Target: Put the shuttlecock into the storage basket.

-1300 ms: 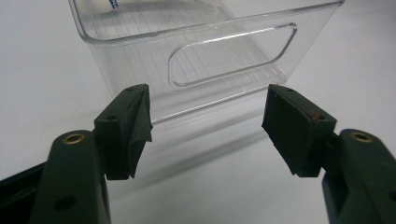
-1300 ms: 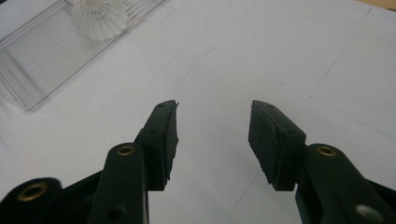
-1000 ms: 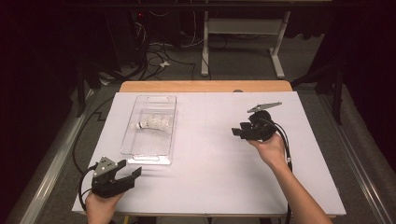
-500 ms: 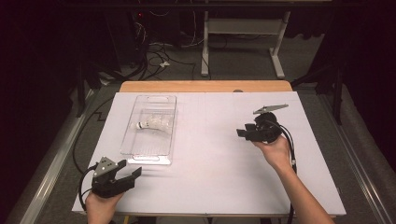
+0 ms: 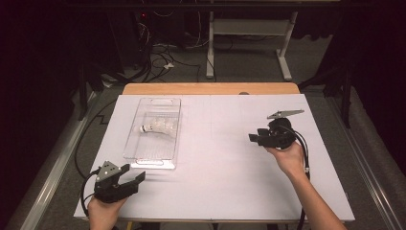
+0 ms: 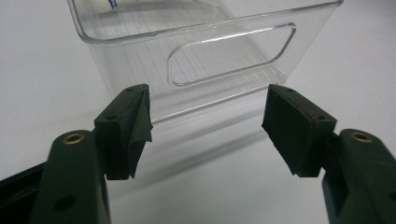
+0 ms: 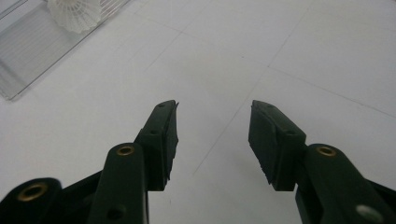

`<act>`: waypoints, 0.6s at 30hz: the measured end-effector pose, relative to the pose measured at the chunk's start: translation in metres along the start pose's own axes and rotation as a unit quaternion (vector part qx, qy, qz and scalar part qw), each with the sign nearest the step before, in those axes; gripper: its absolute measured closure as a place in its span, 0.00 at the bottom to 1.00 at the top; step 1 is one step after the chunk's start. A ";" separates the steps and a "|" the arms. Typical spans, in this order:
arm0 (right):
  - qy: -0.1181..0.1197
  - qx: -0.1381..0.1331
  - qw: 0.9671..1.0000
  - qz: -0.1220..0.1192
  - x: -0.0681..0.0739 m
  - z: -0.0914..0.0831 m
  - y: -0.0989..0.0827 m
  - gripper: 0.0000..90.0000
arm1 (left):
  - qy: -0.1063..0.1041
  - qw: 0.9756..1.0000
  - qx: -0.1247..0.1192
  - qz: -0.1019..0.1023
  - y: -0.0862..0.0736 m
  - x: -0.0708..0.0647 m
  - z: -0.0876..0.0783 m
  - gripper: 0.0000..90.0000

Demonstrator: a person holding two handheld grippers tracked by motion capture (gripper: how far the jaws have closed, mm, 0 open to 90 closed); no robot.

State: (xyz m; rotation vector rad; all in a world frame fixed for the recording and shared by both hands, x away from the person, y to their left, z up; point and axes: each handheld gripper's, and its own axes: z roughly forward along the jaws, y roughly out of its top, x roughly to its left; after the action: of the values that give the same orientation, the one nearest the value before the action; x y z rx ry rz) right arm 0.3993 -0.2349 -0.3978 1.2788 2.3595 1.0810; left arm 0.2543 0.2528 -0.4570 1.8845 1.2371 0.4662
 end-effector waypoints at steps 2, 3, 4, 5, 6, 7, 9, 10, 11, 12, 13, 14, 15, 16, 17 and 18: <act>-0.001 -0.002 1.000 0.001 -0.001 -0.001 -0.002 0.58 | 0.000 1.000 0.000 0.000 0.000 0.000 0.000 0.37; -0.001 -0.002 1.000 0.001 -0.002 -0.001 -0.003 0.58 | 0.000 1.000 0.000 0.000 0.000 0.000 0.000 0.37; -0.001 -0.002 1.000 0.002 -0.002 -0.002 -0.003 0.58 | 0.000 1.000 0.000 0.000 0.000 0.000 0.000 0.37; -0.002 -0.002 1.000 0.003 -0.003 -0.002 -0.004 0.58 | 0.000 1.000 0.000 0.000 0.000 0.000 0.000 0.37; -0.002 -0.002 1.000 0.006 -0.003 -0.002 -0.005 0.58 | 0.000 1.000 0.001 0.000 0.000 0.000 0.000 0.37; -0.002 -0.002 1.000 0.005 -0.004 -0.002 -0.006 0.58 | 0.000 1.000 0.000 0.000 0.000 0.000 0.000 0.37; -0.003 -0.002 1.000 0.006 -0.005 -0.003 -0.007 0.57 | 0.000 1.000 0.000 -0.001 0.000 0.000 0.000 0.37; -0.004 -0.003 1.000 0.007 -0.005 -0.004 -0.008 0.57 | 0.000 1.000 0.000 -0.001 0.000 0.000 0.000 0.37; -0.004 -0.003 1.000 0.008 -0.006 -0.005 -0.008 0.57 | 0.000 1.000 0.000 -0.001 0.000 0.000 0.000 0.37; -0.005 -0.004 1.000 0.006 -0.006 -0.005 -0.009 0.57 | 0.000 1.000 0.000 -0.001 0.000 0.000 0.000 0.37; -0.005 -0.004 1.000 0.007 -0.007 -0.006 -0.010 0.57 | 0.000 1.000 0.001 0.000 0.000 0.001 0.000 0.37; -0.006 -0.004 1.000 0.008 -0.007 -0.007 -0.010 0.57 | 0.000 1.000 0.001 0.000 0.000 0.000 0.000 0.37; -0.007 -0.005 1.000 0.009 -0.008 -0.007 -0.011 0.57 | 0.000 1.000 0.001 0.000 0.000 0.000 0.000 0.37; -0.007 -0.006 1.000 0.010 -0.008 -0.008 -0.011 0.57 | 0.000 1.000 0.000 -0.002 0.000 0.000 0.000 0.37; -0.008 -0.006 1.000 0.011 -0.008 -0.009 -0.011 0.57 | 0.000 1.000 0.000 -0.001 0.000 0.000 0.000 0.37; -0.009 -0.008 1.000 0.011 -0.009 -0.010 -0.012 0.57 | 0.000 1.000 0.000 -0.002 0.000 0.000 0.000 0.37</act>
State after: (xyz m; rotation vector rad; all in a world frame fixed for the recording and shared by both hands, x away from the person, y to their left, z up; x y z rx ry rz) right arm 0.3921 -0.2508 -0.4007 1.3050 2.3254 1.0885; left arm 0.2547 0.2529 -0.4572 1.8819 1.2401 0.4655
